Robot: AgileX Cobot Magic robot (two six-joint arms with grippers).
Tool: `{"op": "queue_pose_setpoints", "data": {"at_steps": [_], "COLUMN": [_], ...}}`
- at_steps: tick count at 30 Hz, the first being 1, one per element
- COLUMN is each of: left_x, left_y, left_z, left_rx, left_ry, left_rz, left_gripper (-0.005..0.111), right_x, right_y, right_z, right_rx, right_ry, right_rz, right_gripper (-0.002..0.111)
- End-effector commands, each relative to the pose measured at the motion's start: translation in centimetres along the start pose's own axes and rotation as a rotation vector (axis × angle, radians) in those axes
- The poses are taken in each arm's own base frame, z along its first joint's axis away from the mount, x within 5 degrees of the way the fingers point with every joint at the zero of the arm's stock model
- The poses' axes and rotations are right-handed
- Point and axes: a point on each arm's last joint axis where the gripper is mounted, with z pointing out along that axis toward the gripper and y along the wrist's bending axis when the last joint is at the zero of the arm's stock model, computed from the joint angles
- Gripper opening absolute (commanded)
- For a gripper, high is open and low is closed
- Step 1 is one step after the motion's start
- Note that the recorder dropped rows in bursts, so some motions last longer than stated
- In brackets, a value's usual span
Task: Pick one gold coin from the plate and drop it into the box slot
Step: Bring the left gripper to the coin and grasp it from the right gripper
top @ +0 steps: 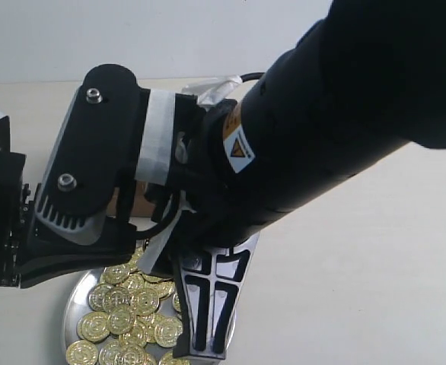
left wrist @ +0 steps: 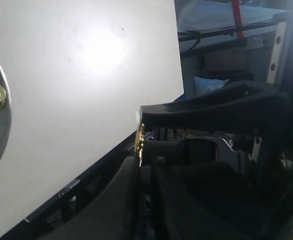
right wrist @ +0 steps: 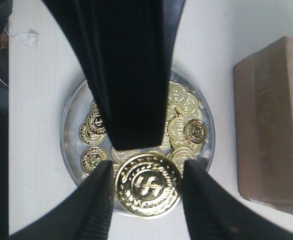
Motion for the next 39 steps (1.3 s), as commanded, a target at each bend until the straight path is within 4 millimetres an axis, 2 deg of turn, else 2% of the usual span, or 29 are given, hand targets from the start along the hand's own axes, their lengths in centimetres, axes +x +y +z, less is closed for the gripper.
{"op": "queue_pose_setpoints", "data": {"at_steps": [1,3,5,21,31,35,39], "left_x": [-0.3,-0.3,-0.3,-0.6,-1.2,-1.3,-1.3], "left_y": [-0.3,-0.3,-0.3,0.1,1.3,1.1,0.4], "left_z": [0.1,0.1,0.1,0.2,1.1,1.2,1.1], "left_rx": [0.035,0.035,0.034,0.000,0.001,0.030,0.103], "left_ry": [0.004,0.004,0.005,-0.032,0.011,0.000,-0.006], "left_rz": [0.001,0.004,0.011,0.081,0.030,0.037,0.071], "left_gripper": [0.038,0.048,0.050,0.047,0.028,0.020,0.005], "right_x": [0.0,0.0,0.0,-0.7,-0.9,-0.9,-0.9], "right_y": [0.0,0.0,0.0,0.0,0.0,0.0,0.0], "right_z": [-0.2,-0.2,-0.2,-0.2,-0.2,-0.2,-0.2], "right_rx": [0.004,0.004,0.004,0.003,0.006,0.006,0.004], "right_ry": [-0.004,-0.004,-0.004,-0.089,-0.106,-0.106,-0.103], "right_rz": [0.010,0.015,0.015,0.064,0.071,0.071,0.071], "right_gripper": [0.018,0.018,0.018,0.018,0.018,0.018,0.018]}}
